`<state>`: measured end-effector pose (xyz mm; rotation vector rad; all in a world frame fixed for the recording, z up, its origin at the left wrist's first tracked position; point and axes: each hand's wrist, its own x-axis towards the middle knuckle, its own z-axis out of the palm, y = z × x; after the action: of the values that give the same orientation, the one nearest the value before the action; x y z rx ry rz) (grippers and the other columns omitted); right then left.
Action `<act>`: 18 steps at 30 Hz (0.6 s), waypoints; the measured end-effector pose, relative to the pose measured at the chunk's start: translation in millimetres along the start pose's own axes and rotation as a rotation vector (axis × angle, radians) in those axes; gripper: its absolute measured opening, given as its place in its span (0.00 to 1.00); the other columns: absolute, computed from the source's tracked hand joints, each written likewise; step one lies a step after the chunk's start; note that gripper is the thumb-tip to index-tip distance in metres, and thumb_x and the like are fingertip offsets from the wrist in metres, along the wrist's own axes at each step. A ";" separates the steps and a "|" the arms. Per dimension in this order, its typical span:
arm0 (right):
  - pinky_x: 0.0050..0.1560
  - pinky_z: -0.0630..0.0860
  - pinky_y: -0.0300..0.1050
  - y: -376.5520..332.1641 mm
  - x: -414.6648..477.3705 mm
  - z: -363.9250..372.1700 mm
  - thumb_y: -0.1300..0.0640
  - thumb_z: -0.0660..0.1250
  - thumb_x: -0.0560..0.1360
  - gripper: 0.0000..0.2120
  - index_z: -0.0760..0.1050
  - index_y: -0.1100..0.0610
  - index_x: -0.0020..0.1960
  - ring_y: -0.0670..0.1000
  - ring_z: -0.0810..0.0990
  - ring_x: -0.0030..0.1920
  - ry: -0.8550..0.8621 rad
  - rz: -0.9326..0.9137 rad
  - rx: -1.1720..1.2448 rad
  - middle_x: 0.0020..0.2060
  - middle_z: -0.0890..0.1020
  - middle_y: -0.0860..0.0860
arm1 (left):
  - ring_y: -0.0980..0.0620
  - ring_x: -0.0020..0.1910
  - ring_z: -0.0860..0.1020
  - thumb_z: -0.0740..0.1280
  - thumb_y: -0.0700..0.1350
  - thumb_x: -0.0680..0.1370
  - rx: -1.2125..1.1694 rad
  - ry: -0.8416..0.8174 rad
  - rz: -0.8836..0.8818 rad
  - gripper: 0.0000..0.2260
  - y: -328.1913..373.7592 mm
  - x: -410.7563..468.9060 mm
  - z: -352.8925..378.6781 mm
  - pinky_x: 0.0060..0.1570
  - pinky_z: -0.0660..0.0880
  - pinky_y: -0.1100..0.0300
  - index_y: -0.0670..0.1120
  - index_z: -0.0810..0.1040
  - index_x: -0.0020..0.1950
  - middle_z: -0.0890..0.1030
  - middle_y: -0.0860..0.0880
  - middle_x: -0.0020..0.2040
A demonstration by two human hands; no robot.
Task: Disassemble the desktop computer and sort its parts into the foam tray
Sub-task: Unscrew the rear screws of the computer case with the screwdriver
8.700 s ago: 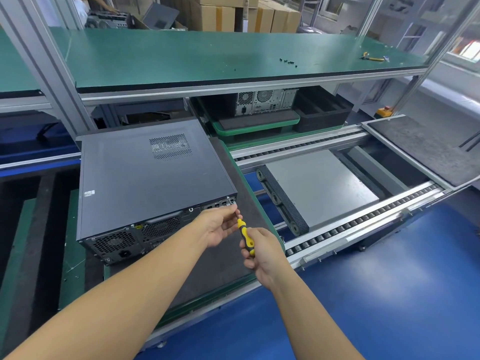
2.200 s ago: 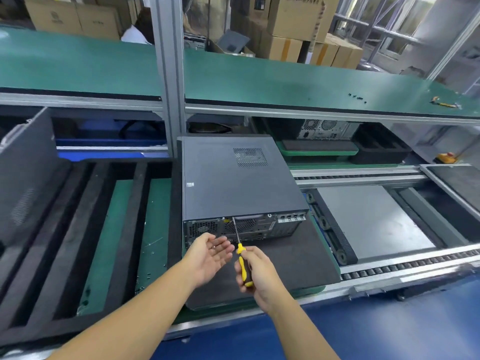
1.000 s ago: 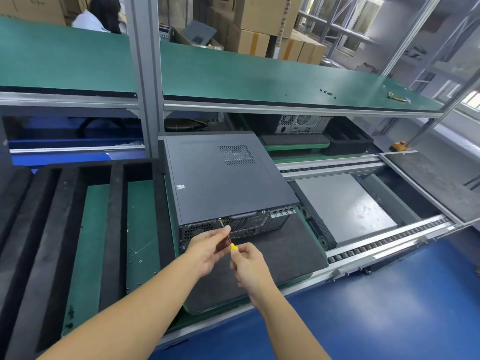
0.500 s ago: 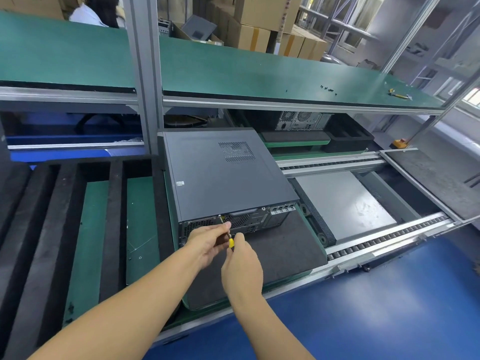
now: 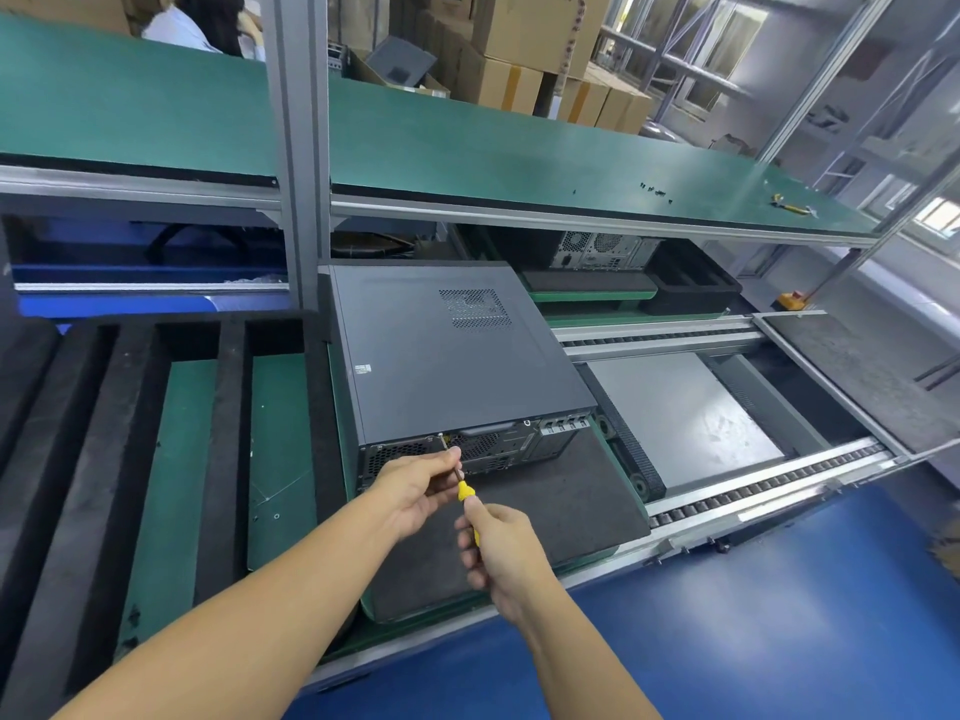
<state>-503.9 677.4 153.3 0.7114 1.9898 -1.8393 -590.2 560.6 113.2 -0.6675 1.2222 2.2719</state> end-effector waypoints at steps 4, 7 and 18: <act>0.29 0.69 0.43 6.5 -3.3 12.7 0.52 0.66 0.77 0.14 0.66 0.55 0.37 0.49 0.71 0.28 0.231 -0.232 -0.362 0.29 0.76 0.49 | 0.52 0.34 0.83 0.74 0.38 0.74 -0.004 -0.017 -0.014 0.05 -0.9 -0.4 -5.8 0.34 0.80 0.59 0.37 0.83 0.48 0.84 0.43 0.38; 0.31 0.67 0.40 13.9 -4.5 20.9 0.51 0.69 0.76 0.15 0.64 0.53 0.39 0.46 0.70 0.29 0.331 -0.336 -0.532 0.30 0.75 0.48 | 0.51 0.36 0.83 0.76 0.40 0.72 0.039 0.000 -0.005 0.08 1.2 -1.7 -7.6 0.36 0.80 0.58 0.38 0.84 0.48 0.85 0.43 0.40; 0.24 0.60 0.39 -4.8 -8.3 2.2 0.51 0.56 0.83 0.18 0.79 0.60 0.46 0.47 0.71 0.26 -0.073 0.190 0.201 0.30 0.77 0.51 | 0.52 0.32 0.83 0.75 0.37 0.72 0.029 0.029 0.002 0.05 4.1 0.5 -0.2 0.32 0.80 0.59 0.38 0.83 0.46 0.84 0.44 0.35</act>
<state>-500.1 674.0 161.7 0.8458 1.6469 -1.9366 -593.0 558.5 115.4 -0.6911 1.2670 2.2493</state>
